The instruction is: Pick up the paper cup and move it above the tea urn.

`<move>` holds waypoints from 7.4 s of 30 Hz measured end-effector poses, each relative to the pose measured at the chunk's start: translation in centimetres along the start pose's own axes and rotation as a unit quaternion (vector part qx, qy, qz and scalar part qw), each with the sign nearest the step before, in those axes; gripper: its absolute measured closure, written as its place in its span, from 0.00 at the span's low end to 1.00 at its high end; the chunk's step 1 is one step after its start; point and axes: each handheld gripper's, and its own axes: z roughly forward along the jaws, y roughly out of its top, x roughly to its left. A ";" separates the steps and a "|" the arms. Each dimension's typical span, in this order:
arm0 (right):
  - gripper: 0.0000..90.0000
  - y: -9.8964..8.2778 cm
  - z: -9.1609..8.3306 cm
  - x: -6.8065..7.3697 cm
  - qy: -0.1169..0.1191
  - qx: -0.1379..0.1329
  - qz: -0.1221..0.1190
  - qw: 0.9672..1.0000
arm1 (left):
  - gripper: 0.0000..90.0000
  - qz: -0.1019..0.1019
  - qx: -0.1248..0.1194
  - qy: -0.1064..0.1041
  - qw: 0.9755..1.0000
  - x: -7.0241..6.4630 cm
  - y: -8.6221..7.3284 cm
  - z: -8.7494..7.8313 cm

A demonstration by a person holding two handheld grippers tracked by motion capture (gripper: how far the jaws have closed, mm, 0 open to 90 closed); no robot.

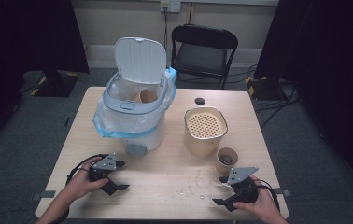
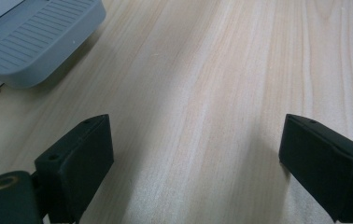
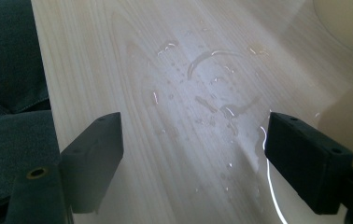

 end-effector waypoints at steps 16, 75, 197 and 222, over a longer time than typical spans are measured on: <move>0.21 -1.5 -1.8 -1.1 -0.028 0.011 0.015 0.999 | 0.10 0.000 0.001 0.000 1.000 0.0 0.0 0.0; 0.22 -1.2 0.1 -7.2 -0.094 -0.067 0.080 0.990 | 0.10 0.002 0.002 -0.002 1.000 0.1 0.0 0.0; 0.36 9.1 -4.4 -20.0 -0.236 -0.056 -0.003 0.970 | 0.09 0.004 0.006 -0.006 1.000 0.1 0.0 0.0; 0.37 11.9 -5.0 -19.9 -0.264 -0.038 -0.045 0.963 | 0.09 0.006 0.005 -0.008 1.000 0.1 0.0 0.0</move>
